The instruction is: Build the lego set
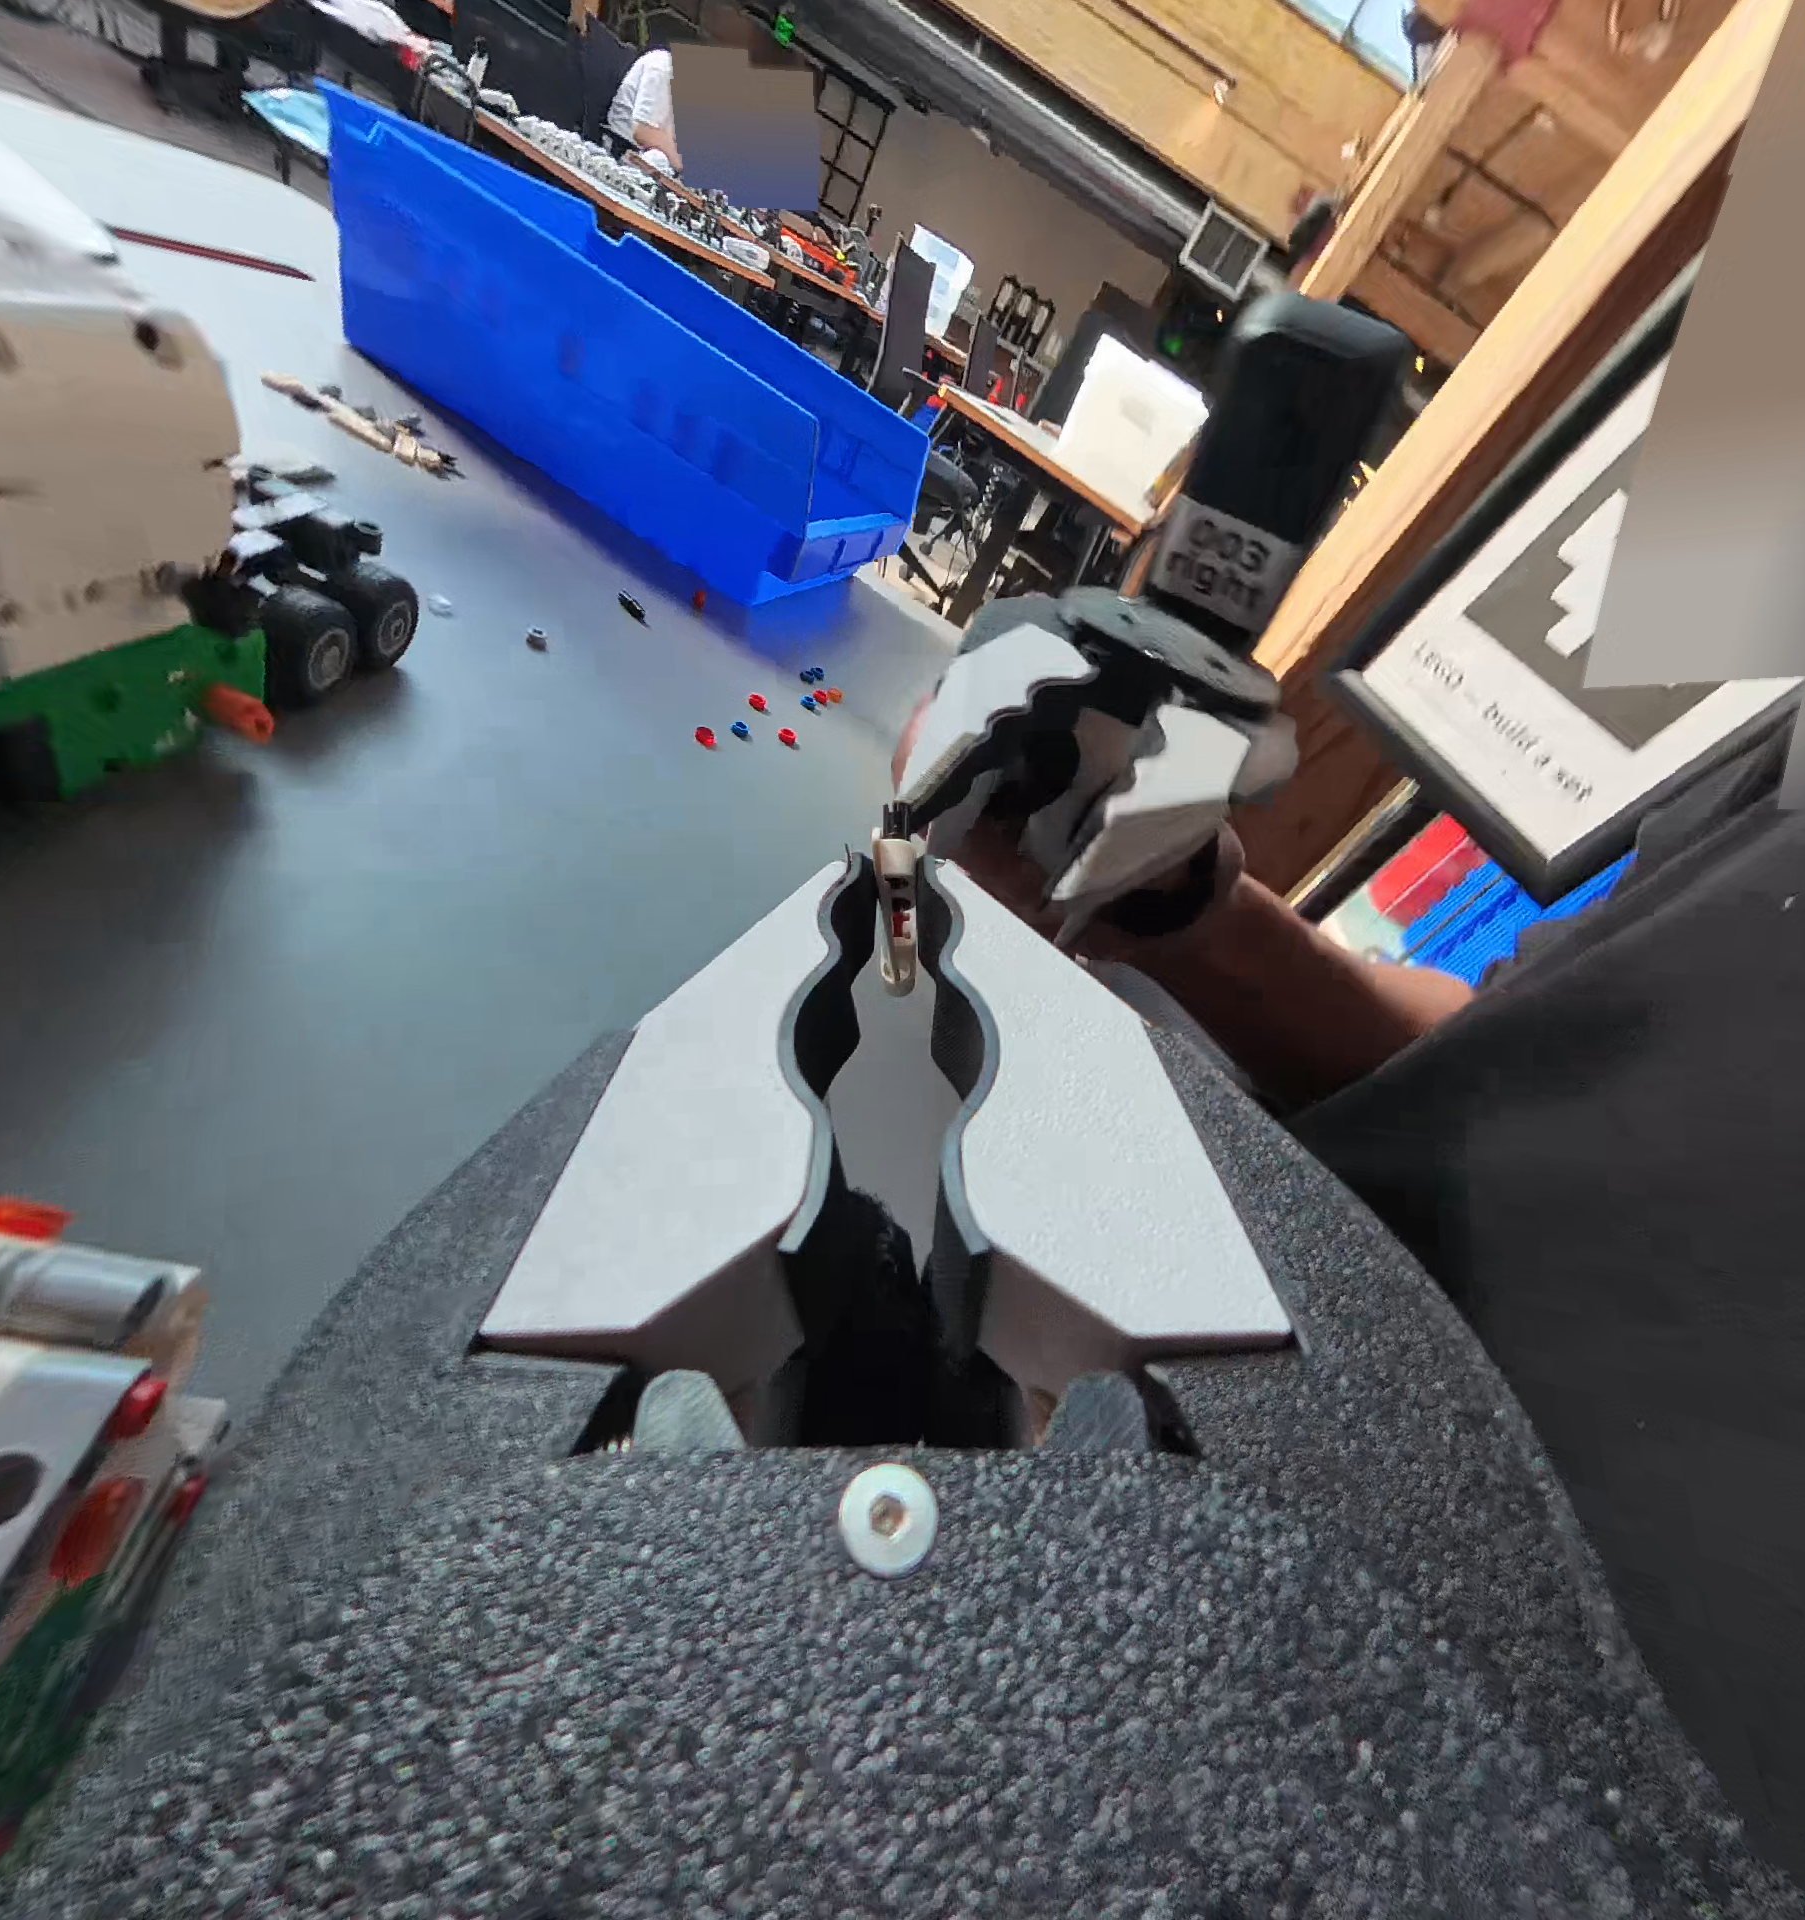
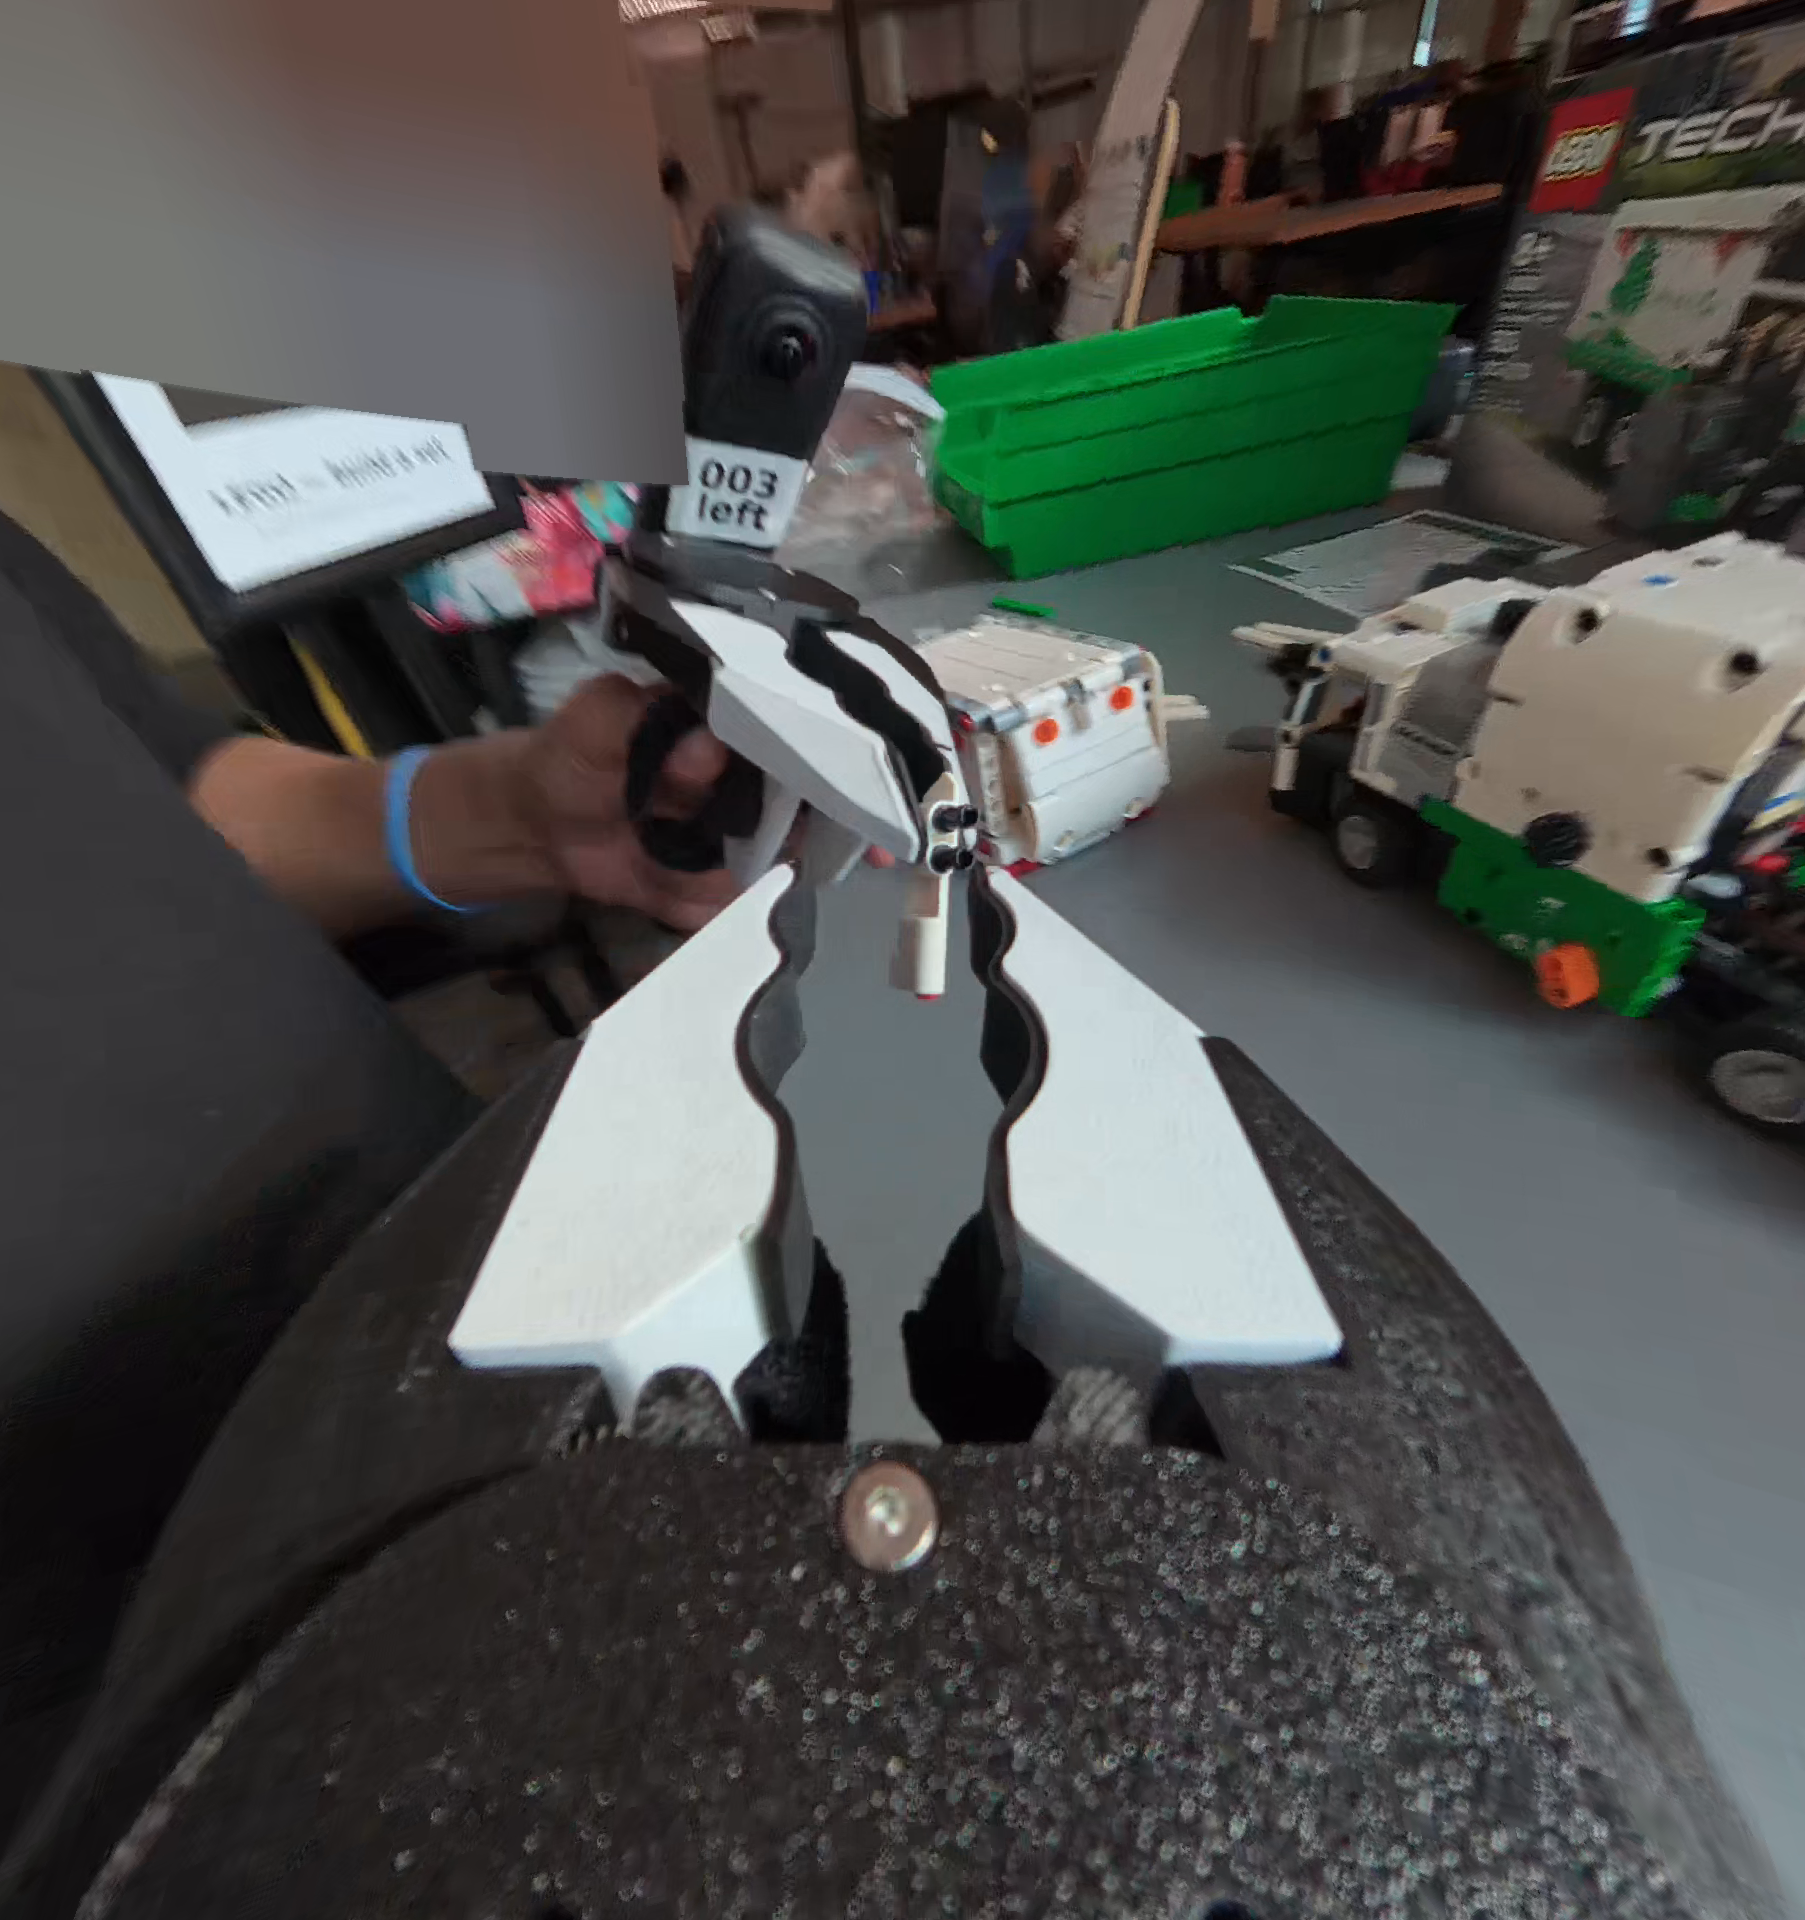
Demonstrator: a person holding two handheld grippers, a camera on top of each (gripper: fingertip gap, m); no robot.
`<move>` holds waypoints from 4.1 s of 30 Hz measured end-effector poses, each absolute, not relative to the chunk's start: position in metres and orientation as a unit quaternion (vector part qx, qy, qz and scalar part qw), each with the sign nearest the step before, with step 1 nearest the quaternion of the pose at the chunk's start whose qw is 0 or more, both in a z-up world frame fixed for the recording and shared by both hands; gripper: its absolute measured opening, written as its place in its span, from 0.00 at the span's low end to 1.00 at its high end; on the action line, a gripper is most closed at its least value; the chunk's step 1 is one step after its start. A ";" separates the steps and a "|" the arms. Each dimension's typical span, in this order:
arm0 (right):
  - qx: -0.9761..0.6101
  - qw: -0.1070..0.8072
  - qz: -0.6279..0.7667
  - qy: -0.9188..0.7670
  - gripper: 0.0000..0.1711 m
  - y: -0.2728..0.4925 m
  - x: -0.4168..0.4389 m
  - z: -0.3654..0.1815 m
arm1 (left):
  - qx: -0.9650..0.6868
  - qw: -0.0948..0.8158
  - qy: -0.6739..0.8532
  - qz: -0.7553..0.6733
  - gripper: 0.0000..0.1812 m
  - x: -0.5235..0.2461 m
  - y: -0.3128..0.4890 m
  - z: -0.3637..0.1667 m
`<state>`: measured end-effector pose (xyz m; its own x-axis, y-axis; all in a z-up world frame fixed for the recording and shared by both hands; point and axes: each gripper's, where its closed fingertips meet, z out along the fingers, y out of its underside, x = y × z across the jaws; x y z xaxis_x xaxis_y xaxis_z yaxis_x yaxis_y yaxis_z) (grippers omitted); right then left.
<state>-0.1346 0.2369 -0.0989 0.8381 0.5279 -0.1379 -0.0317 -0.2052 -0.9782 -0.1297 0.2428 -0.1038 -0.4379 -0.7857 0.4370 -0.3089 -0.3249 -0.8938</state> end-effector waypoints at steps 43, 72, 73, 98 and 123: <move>-0.818 0.529 0.187 -0.129 0.11 0.250 -0.130 -0.133 | -0.601 0.052 0.442 -0.664 0.00 -0.131 0.258 -0.121; -0.812 0.508 0.072 -0.278 0.11 0.293 -0.151 -0.153 | -0.718 0.056 0.249 -0.648 0.00 -0.149 0.289 -0.151; -0.812 0.508 0.070 -0.278 0.11 0.293 -0.151 -0.153 | -0.718 0.057 0.251 -0.647 0.00 -0.149 0.289 -0.152; -0.819 0.514 0.129 -0.218 0.09 0.294 -0.150 -0.151 | -0.713 0.095 0.271 -0.639 0.00 -0.148 0.291 -0.149; -0.842 0.475 0.156 -0.205 0.08 0.285 -0.164 -0.162 | -0.669 0.166 0.342 -0.638 0.01 -0.154 0.279 -0.124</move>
